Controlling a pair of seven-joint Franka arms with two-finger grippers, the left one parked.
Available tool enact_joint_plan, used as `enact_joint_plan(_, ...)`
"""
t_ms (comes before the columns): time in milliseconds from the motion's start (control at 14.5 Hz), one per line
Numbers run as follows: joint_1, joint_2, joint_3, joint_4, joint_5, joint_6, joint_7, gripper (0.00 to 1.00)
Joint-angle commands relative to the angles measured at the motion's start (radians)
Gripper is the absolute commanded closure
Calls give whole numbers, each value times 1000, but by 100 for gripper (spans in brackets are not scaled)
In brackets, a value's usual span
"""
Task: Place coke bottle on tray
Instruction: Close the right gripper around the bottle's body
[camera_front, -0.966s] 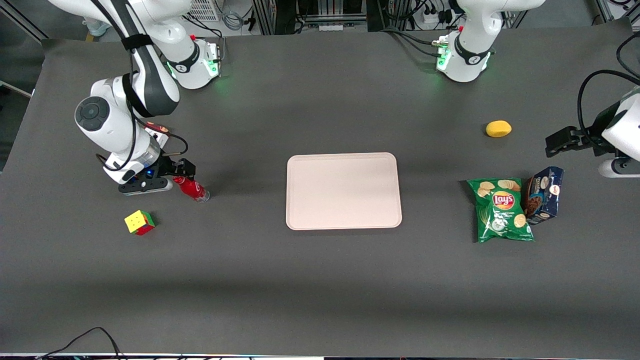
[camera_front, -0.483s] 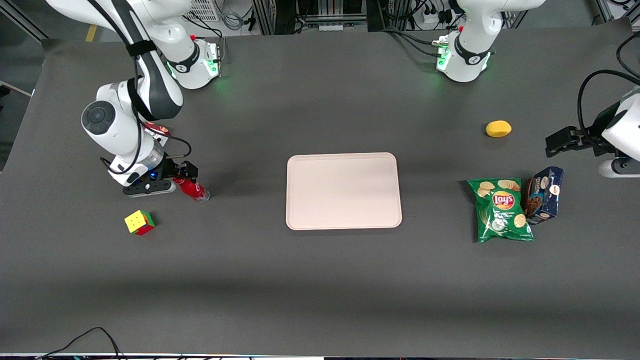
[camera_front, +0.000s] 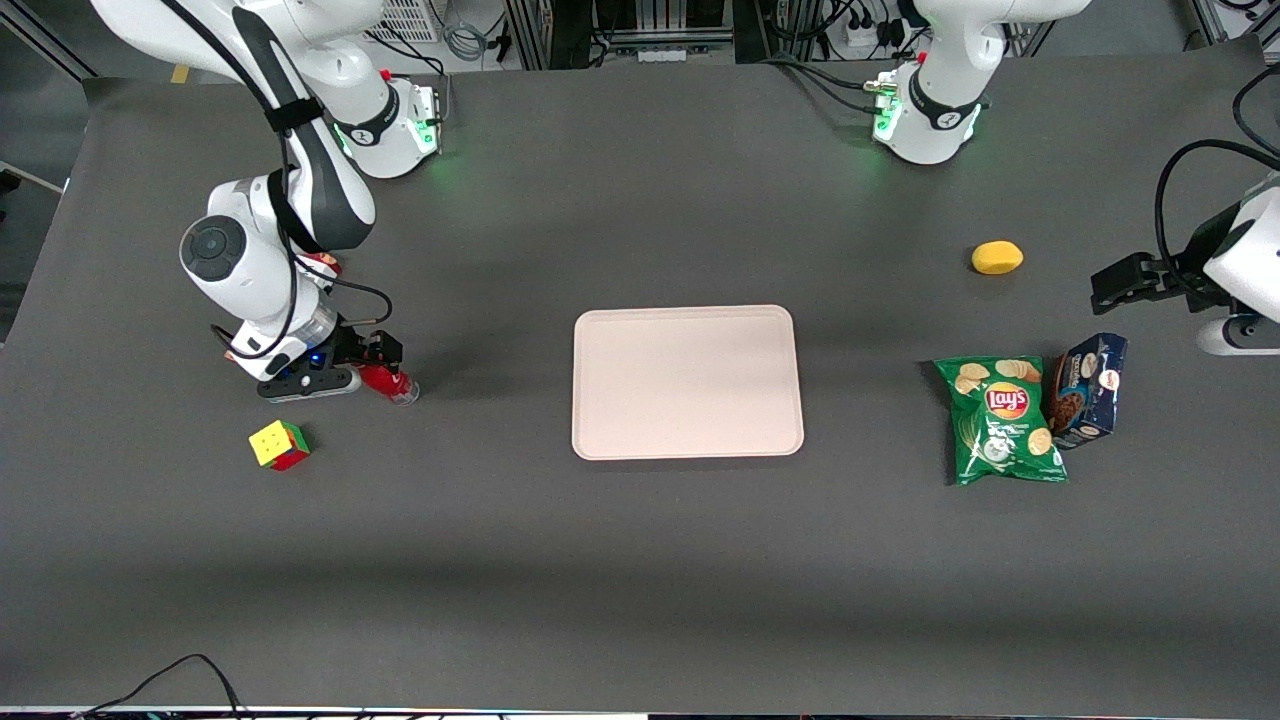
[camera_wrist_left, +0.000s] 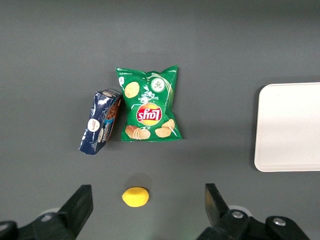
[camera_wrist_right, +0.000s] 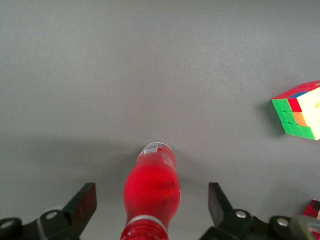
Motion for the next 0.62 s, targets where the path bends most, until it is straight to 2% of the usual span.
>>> enact_joint_plan(0, 6, 1, -1, -3, 14, 12, -28, 26)
enact_joint_plan(345, 5, -1, 10, -3, 17, 6, -27, 100)
enact_joint_plan(552, 5, -4, 12, 9, 17, -11, -27, 100)
